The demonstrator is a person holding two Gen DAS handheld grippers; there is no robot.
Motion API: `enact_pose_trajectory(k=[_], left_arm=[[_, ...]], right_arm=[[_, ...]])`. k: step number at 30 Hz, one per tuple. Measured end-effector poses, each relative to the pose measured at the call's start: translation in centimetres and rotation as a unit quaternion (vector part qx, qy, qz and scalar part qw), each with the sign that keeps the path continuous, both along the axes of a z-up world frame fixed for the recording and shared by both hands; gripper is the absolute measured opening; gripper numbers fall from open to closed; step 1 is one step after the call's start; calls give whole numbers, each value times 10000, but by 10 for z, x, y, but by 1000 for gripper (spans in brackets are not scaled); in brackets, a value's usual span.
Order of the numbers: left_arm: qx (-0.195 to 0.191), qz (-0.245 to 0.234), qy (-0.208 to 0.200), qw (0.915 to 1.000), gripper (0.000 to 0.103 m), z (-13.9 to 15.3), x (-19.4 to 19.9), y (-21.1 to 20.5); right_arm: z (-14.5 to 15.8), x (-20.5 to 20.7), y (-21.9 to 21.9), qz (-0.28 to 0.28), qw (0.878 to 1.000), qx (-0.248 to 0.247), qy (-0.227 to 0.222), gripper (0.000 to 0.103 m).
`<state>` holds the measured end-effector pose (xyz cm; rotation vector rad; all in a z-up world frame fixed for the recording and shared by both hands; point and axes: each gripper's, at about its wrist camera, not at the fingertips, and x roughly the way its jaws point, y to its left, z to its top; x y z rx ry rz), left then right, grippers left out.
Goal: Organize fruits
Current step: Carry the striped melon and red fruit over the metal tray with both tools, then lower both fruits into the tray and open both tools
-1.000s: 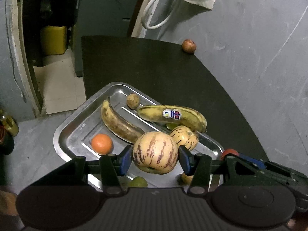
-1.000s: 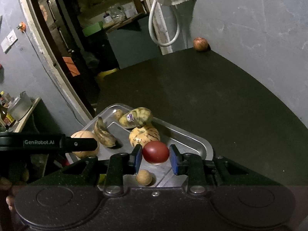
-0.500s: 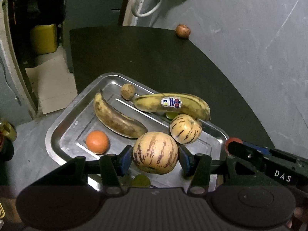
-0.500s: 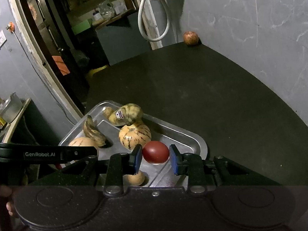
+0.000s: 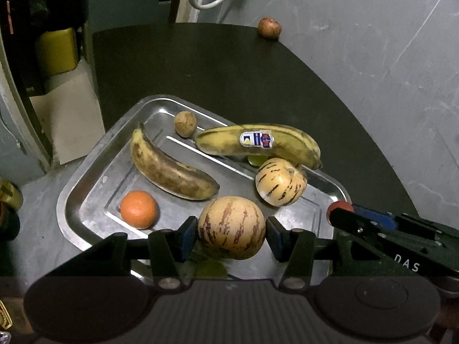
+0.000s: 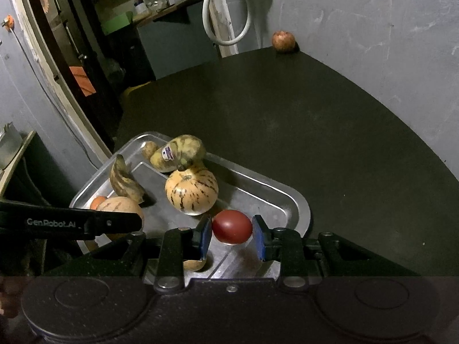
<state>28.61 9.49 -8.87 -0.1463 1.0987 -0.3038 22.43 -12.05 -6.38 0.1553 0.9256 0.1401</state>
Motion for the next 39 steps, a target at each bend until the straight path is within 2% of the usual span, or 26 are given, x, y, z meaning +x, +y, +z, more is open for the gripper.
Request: enact_pose_trajectory(k=[10, 32, 39], left_arm=[[61, -143, 172, 9997, 56, -9, 3, -5], [136, -87, 273, 9995, 56, -12, 5, -5], [112, -17, 291, 9995, 64, -10, 5, -3]], right_arm=[[-13, 0, -4, -65, 9997, 0, 237, 33], [-16, 0, -9, -50, 9995, 24, 317, 38], [-14, -2, -8, -13, 9997, 29, 244, 41]])
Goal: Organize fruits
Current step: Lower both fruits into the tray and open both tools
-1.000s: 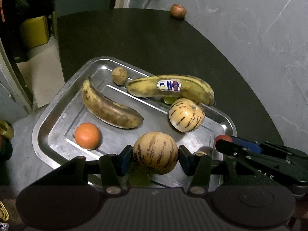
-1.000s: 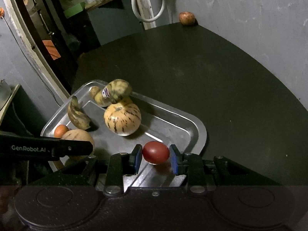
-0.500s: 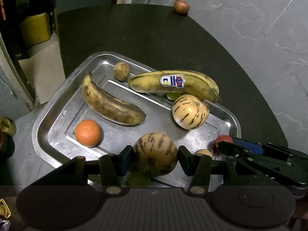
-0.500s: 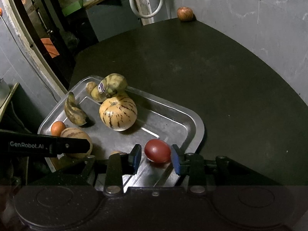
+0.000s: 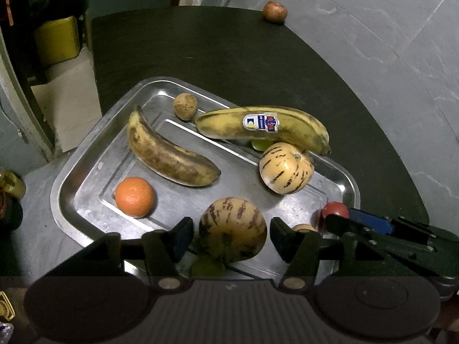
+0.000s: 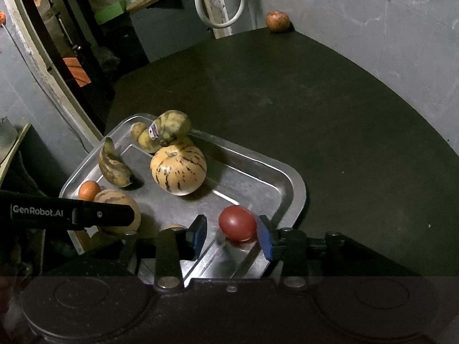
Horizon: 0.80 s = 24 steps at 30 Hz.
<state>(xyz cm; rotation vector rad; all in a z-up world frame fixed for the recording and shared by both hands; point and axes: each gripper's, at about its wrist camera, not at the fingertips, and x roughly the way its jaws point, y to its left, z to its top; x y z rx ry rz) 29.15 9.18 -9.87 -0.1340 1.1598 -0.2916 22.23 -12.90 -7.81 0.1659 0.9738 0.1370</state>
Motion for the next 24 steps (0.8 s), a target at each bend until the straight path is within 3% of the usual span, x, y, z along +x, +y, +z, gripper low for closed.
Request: enact_pose_trajectory(k=[12, 19, 24], left_arm=[[-99, 88, -139, 9998, 73, 12, -1, 5], [-96, 120, -262, 9995, 81, 18, -4, 5], [-90, 171, -346, 9992, 87, 25, -6, 8]], right_arm=[[9, -5, 0, -69, 9998, -75, -180, 51], [14, -6, 0, -109, 9994, -84, -311, 62], [18, -5, 0, -118, 9990, -145, -412, 77]])
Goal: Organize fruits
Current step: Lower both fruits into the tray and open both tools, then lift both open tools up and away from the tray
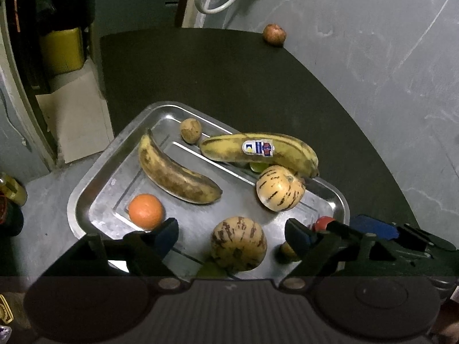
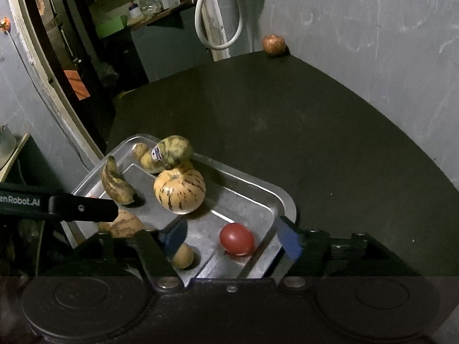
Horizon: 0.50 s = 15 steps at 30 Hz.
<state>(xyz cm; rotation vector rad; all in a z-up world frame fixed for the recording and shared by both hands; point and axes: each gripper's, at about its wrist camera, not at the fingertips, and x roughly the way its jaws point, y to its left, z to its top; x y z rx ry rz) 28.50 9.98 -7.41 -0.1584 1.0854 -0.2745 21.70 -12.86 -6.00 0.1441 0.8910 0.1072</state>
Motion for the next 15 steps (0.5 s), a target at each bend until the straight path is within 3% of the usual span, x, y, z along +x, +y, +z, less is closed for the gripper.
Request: enact_pose_trajectory(k=[8, 15], left_arm=[[-32, 285, -224, 9993, 102, 12, -5, 10], [-8, 391, -200, 9990, 102, 11, -10, 13]], right_arm=[[2, -2, -2, -126, 9999, -55, -86, 101], [4, -7, -3, -232, 9996, -87, -156, 102]])
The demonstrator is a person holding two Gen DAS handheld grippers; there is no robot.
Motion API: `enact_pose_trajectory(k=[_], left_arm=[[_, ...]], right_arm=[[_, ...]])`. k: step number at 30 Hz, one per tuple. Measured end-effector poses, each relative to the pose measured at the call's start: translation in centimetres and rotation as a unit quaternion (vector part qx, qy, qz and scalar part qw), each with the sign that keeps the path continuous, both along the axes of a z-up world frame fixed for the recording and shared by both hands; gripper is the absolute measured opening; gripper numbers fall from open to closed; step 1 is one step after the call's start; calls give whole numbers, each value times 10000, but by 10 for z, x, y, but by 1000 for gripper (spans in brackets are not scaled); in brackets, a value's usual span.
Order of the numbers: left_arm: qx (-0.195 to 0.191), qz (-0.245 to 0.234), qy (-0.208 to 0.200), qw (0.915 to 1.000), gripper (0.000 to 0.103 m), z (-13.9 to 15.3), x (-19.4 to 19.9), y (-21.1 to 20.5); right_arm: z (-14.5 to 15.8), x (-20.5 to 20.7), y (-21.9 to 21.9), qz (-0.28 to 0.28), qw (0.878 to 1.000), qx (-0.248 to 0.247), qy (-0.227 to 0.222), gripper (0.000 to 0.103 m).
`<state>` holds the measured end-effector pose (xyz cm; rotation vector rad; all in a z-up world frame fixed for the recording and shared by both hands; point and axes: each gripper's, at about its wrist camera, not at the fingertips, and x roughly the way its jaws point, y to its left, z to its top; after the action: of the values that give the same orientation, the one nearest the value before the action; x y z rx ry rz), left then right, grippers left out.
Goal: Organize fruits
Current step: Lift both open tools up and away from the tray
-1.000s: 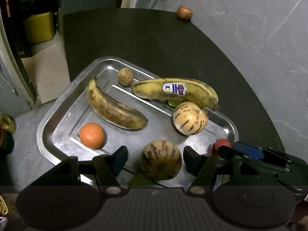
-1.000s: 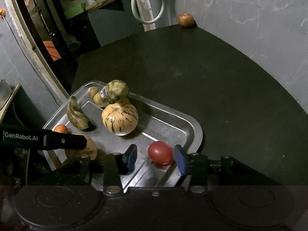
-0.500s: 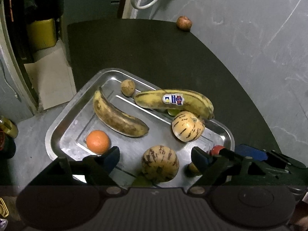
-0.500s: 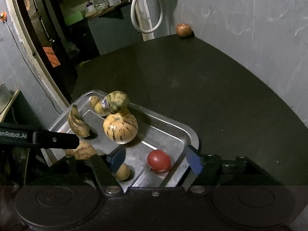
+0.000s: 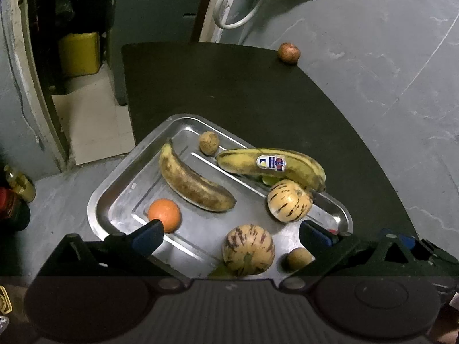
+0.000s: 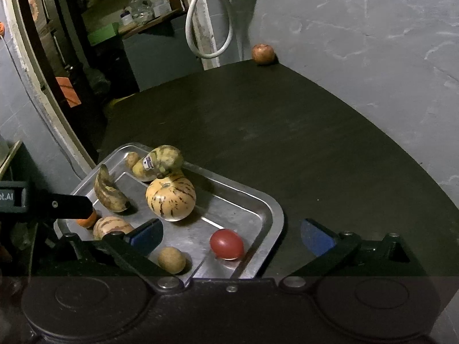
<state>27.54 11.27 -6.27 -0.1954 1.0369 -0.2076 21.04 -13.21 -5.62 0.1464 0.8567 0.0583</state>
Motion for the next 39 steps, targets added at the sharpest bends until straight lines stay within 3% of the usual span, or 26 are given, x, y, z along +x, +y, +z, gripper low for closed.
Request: enact_pose_trajectory(k=[13, 22, 30, 39], left_arm=[[74, 46, -145, 9999, 102, -3, -16, 8], [64, 294, -210, 9993, 102, -5, -24, 15], [255, 618, -308, 9973, 102, 3, -42, 6], [553, 1534, -404, 9858, 102, 16, -88, -21]], right_arm=[[-3, -12, 4, -312, 9994, -50, -156, 102], [1, -13, 6, -92, 9996, -158, -206, 102], [4, -6, -2, 449, 9986, -49, -278, 102], [17, -16, -35, 1297, 9905, 103, -440, 102]])
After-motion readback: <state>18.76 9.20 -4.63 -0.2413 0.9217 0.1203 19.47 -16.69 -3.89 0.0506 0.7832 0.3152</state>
